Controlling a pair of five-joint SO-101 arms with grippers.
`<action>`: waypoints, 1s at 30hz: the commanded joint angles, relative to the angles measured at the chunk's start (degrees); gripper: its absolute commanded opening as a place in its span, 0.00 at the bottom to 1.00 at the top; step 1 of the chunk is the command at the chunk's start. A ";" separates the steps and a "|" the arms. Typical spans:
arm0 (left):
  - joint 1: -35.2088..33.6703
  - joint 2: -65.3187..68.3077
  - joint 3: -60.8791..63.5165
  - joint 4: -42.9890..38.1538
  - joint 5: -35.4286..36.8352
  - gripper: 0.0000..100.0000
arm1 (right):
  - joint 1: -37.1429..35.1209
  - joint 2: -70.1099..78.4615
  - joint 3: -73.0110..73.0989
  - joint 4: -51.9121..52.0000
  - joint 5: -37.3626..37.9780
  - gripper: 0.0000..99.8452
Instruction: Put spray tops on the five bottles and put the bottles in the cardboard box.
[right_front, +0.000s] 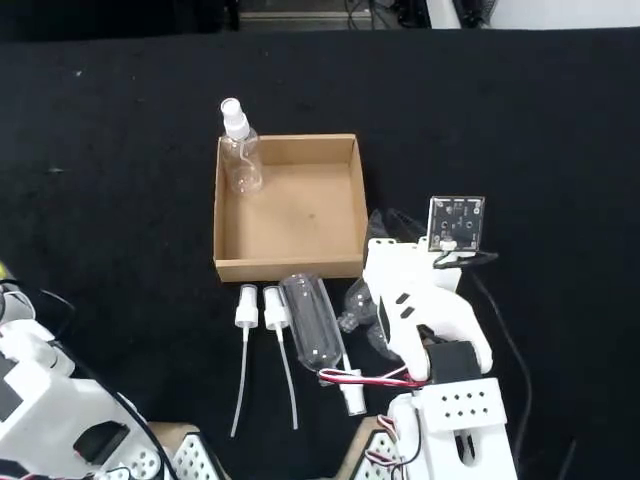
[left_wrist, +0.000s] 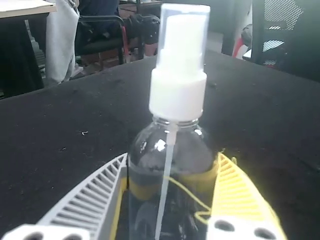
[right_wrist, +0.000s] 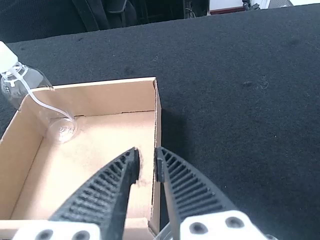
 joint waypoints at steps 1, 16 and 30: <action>-0.31 -1.05 -1.19 -1.32 -0.26 0.32 | 0.88 -0.92 -0.22 -2.02 -0.18 0.05; -0.04 -1.05 0.92 -9.76 -0.62 0.33 | 0.88 -0.92 -0.22 -2.02 -0.18 0.05; -0.31 -1.14 -1.27 -3.25 -0.62 0.32 | 0.88 -0.92 -0.22 -2.11 -0.18 0.05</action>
